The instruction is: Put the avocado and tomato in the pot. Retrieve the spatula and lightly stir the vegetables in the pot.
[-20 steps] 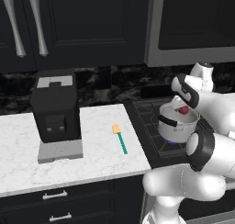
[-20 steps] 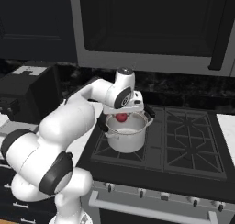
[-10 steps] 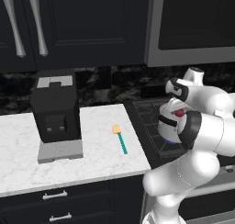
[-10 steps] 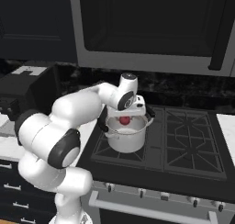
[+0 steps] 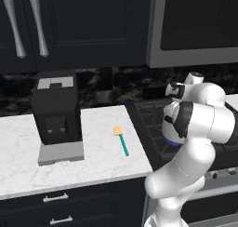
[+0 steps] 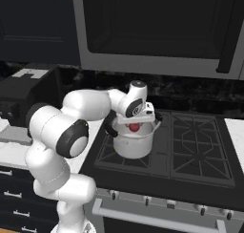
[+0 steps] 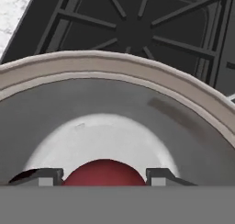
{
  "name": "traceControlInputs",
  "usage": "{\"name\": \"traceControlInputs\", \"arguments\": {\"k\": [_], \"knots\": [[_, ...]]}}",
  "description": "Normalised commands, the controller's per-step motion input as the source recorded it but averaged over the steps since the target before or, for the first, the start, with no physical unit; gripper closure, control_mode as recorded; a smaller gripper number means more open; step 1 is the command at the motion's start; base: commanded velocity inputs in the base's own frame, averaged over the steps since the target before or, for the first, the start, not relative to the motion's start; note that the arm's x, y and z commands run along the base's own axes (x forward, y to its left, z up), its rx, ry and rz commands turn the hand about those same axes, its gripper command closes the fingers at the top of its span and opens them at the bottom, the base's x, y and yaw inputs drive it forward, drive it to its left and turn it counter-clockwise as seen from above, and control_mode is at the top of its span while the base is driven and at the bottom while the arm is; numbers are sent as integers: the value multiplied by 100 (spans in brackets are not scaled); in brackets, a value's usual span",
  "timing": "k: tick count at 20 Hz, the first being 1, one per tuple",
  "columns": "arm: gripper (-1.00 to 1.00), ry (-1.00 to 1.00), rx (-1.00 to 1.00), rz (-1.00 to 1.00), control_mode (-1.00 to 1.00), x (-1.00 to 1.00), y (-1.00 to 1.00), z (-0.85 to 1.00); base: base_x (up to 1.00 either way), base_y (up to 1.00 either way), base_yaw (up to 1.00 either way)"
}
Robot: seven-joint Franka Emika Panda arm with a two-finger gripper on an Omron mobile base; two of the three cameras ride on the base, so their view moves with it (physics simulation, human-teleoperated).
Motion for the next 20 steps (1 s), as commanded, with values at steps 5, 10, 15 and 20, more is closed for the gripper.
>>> {"name": "traceControlInputs", "arguments": {"k": [5, 10, 15, 20], "knots": [[100, 2, 0, 0, -100, 19, 0, -25, 0, 0, 0], [-100, 0, 0, -2, -100, -2, 8, -21, 0, 0, 0], [-100, 0, 0, -3, -100, -13, 11, -17, 0, 0, 0], [-100, 0, 0, -4, -100, -11, 15, -19, 0, 0, 0]]}}
